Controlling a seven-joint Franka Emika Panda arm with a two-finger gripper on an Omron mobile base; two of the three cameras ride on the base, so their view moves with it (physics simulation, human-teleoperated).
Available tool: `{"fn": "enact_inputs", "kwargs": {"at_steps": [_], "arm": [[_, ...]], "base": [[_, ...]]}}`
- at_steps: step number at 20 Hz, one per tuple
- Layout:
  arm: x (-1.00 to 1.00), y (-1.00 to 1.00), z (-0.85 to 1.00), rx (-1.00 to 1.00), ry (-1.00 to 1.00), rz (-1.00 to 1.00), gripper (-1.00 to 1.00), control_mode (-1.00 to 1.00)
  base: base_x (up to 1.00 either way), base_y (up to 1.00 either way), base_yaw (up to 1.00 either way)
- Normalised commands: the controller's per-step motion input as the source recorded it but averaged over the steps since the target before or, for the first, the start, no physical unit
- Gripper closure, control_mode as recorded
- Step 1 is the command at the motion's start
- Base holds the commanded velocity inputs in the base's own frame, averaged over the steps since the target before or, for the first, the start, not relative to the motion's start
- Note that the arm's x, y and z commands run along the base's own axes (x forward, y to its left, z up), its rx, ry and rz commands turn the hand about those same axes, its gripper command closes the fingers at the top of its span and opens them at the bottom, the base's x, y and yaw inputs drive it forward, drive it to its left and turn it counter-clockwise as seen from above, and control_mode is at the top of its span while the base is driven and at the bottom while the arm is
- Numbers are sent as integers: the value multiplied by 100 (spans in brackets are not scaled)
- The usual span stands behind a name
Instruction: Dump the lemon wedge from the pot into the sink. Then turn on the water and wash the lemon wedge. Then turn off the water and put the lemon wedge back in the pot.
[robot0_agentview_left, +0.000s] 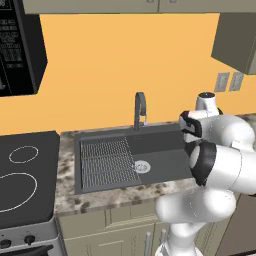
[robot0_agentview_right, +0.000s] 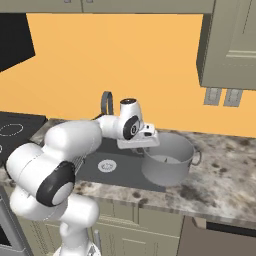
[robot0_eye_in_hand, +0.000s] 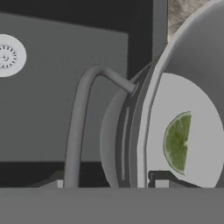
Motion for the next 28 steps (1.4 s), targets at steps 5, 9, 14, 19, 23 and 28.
{"fn": "enact_inputs", "kwargs": {"at_steps": [5,9,14,19,23,28], "arm": [[-1,29,45,0,-2,0,100,-100],[0,21,42,4,0,0,100,-100],[5,13,28,10,0,0,100,-100],[12,9,18,15,0,0,100,-100],[28,7,1,10,-3,0,100,-100],[37,6,0,9,-8,0,100,-100]], "base": [[0,0,0],[0,0,0],[0,0,0],[0,0,0],[0,0,0],[0,0,0]]}}
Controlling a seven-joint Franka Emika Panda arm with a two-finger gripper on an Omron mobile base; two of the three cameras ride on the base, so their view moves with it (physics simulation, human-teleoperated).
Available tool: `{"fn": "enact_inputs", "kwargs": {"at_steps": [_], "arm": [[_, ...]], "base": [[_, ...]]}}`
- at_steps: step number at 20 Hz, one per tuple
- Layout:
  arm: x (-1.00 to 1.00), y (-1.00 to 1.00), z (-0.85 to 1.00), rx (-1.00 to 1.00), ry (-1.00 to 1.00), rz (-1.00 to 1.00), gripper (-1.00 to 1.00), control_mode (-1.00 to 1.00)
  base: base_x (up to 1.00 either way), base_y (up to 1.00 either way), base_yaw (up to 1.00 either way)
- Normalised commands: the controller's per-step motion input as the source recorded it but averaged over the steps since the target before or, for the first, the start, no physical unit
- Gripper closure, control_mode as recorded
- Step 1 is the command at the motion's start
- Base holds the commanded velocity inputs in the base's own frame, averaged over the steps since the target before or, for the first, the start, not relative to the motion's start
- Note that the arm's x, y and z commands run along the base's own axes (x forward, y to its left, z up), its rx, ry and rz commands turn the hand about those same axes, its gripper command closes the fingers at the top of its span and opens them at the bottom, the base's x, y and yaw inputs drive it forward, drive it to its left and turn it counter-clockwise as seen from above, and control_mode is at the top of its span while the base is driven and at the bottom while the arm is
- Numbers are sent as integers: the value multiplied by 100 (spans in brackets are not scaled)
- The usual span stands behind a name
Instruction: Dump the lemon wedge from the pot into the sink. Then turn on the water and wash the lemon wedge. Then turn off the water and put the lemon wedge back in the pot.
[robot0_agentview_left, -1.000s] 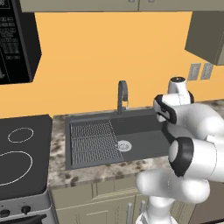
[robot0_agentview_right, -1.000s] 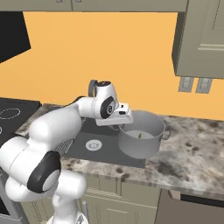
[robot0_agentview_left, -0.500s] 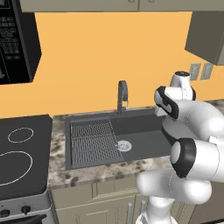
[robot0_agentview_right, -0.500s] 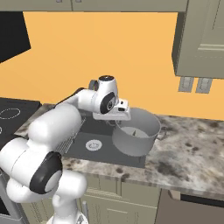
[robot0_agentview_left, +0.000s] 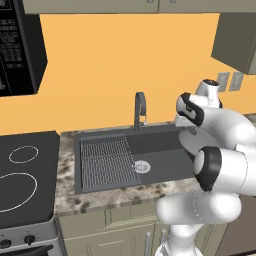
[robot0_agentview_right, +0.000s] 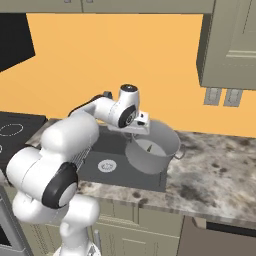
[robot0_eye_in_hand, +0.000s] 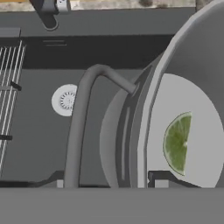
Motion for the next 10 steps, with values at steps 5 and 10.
{"fn": "enact_inputs", "kwargs": {"at_steps": [5,10], "arm": [[18,5,0,15,-14,0,100,-100],[1,0,4,25,-15,0,100,-100]], "base": [[0,0,0],[0,0,0]]}}
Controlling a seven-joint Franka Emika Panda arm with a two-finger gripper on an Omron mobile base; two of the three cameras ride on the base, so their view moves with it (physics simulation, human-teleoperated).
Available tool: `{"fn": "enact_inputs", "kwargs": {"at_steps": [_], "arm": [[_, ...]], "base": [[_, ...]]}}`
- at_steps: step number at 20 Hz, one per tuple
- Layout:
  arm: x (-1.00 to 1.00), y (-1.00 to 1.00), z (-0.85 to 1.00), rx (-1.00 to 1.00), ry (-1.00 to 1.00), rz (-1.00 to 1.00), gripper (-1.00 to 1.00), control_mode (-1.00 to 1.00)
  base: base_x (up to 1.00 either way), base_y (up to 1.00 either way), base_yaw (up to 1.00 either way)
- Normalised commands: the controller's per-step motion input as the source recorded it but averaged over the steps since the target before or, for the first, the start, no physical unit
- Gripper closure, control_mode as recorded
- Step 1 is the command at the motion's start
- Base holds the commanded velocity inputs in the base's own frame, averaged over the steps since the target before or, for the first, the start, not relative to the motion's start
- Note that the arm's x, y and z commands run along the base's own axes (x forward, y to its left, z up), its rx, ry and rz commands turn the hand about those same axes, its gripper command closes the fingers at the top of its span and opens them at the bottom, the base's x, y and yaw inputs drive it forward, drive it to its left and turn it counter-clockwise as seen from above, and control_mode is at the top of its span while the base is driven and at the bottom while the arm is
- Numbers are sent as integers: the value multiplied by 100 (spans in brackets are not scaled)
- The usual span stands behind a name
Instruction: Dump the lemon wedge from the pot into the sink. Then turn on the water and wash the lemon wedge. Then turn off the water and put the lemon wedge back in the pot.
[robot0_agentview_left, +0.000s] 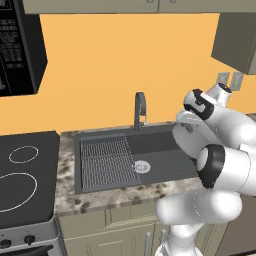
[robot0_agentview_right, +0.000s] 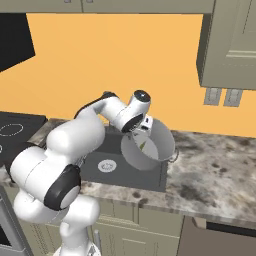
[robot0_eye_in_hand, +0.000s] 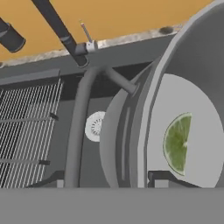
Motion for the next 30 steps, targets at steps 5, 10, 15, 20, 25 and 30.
{"fn": "enact_inputs", "kwargs": {"at_steps": [5,10,15,20,25,30], "arm": [[11,5,0,17,-18,0,100,-100],[30,5,7,11,-20,0,100,-100],[44,0,9,8,-15,0,100,-100],[41,0,14,10,-6,0,100,-100],[20,0,18,9,-2,0,100,-100],[19,0,20,3,-4,0,100,-100]], "base": [[0,0,0],[0,0,0],[0,0,0],[0,0,0],[0,0,0],[0,0,0]]}}
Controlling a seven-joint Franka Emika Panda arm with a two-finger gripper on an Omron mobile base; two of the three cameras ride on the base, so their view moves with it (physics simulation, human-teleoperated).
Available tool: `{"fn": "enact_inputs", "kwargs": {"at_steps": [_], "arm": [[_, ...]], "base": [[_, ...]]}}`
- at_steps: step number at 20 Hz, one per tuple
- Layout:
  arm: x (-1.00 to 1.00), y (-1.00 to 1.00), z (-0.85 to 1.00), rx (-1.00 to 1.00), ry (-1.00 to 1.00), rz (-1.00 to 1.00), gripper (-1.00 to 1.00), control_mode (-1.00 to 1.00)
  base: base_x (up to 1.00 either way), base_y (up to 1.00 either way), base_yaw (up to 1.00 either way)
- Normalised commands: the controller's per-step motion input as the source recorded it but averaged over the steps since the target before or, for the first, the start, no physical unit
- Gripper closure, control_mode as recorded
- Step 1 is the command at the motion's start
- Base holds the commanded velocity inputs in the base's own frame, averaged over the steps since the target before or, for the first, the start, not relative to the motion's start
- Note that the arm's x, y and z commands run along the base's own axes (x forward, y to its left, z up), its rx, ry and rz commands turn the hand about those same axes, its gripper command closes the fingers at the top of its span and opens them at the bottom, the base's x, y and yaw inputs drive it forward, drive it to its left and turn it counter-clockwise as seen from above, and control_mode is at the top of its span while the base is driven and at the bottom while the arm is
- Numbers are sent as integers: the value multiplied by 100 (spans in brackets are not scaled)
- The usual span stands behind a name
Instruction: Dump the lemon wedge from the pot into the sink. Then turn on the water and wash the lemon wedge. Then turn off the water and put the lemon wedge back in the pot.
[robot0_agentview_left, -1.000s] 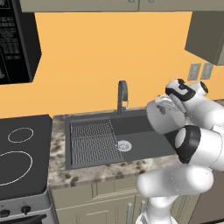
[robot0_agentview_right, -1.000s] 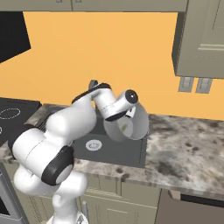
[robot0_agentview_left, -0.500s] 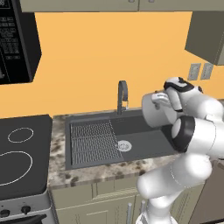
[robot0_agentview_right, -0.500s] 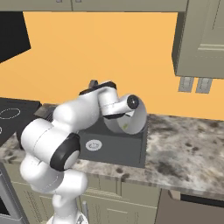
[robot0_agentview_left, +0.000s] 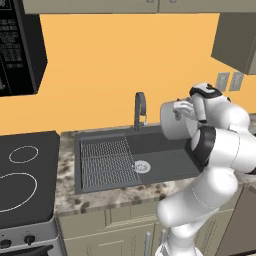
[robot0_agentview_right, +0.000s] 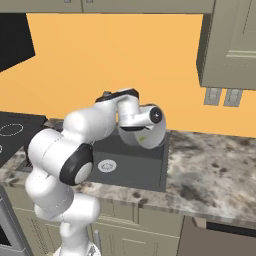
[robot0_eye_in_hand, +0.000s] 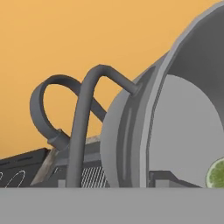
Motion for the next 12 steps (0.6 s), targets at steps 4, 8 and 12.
{"fn": "enact_inputs", "kwargs": {"at_steps": [4,8,12], "arm": [[25,0,14,5,-4,0,100,-100],[19,0,3,13,0,0,100,-100],[14,-2,0,17,0,0,100,-100]], "base": [[0,0,0],[0,0,0],[0,0,0]]}}
